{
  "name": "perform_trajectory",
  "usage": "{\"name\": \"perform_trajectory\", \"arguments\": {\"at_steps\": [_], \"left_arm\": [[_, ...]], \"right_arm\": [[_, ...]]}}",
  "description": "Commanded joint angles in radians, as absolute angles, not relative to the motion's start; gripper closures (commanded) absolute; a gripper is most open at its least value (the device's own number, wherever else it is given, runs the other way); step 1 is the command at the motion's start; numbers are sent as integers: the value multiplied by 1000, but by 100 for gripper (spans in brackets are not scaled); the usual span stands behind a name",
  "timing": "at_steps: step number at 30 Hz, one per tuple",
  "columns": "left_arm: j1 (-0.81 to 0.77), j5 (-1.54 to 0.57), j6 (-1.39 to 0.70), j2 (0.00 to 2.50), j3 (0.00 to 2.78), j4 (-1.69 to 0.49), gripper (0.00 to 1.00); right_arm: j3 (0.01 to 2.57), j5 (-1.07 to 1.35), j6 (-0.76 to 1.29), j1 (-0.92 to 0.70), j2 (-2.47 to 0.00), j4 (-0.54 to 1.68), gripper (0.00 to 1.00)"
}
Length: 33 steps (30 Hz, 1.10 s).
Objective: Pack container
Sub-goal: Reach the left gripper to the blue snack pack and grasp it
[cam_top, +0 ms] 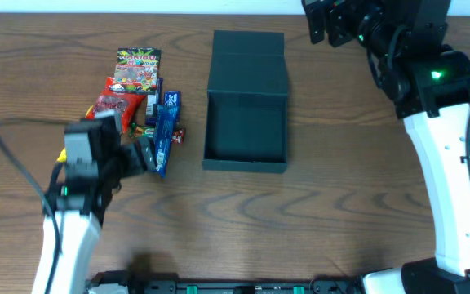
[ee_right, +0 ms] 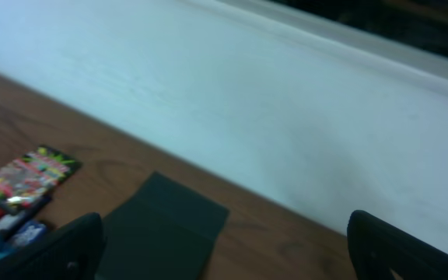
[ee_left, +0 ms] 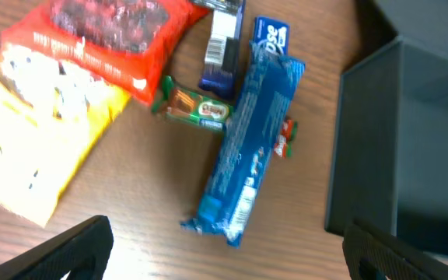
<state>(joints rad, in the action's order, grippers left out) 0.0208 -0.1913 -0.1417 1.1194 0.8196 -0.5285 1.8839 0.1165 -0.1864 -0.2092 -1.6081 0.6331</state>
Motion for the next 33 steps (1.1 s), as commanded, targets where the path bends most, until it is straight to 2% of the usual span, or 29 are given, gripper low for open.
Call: {"name": "perform_trajectory", "arguments": {"at_steps": [1,6,10,18,26,27,33], "left_arm": [[-27,-78,-24,1227,933,-560,4],[-114,60,23,1391,1039,-588,4],[-126,46,23,1496,1043,-599,4],[-150,36,102,1633,1043,-548,4],[-170,23,109,1730,1043,-480,0],[-173,22,109,1735,1043,-471,5],[-188,22,109,1767,1043,-418,16]], "right_arm": [[1889,120,-218,-175,-1609,641,1],[1889,259,-218,-110,-1609,704,1],[1889,355,-218,-70,-1609,761,1],[1889,374,-213,-67,-1609,768,1],[1889,375,-176,-67,-1609,768,1],[1889,374,-168,-67,-1609,767,1],[1889,374,-149,-67,-1609,766,1]]}}
